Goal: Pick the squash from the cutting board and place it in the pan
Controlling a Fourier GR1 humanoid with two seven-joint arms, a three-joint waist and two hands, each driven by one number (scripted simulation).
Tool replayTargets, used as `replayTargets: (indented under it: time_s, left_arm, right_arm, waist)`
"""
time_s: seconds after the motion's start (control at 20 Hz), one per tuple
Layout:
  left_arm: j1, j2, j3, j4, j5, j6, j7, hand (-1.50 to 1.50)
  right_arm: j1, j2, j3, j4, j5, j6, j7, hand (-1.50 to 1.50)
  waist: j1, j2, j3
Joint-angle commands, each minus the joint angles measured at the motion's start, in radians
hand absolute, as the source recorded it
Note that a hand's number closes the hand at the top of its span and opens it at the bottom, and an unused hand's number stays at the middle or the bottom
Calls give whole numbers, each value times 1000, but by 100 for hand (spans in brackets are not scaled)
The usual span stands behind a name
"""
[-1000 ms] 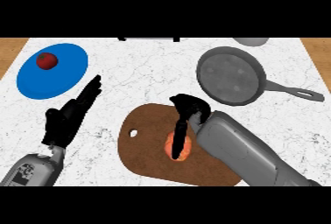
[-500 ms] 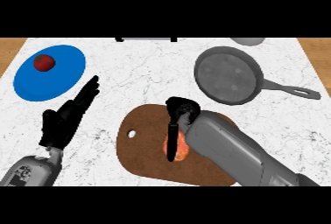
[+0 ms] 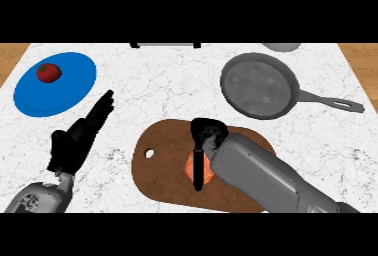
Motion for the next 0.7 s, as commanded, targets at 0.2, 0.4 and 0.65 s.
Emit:
replayTargets:
  time_s: [0.2, 0.4, 0.65]
  left_arm:
    - [-48, -22, 43, 73, -1, -39, -11, 0]
    - [26, -7, 19, -76, -44, -20, 39, 0]
    - [-11, -40, 44, 47, -34, -49, -31, 0]
  right_arm:
    - [67, 45, 31, 9, 88, -1, 136, -150]
    - [66, 31, 1, 78, 95, 75, 3, 150]
    - [104, 88, 37, 34, 82, 120, 28, 150]
  waist:
    - [-7, 3, 0]
    - [13, 2, 1]
    - [-1, 4, 0]
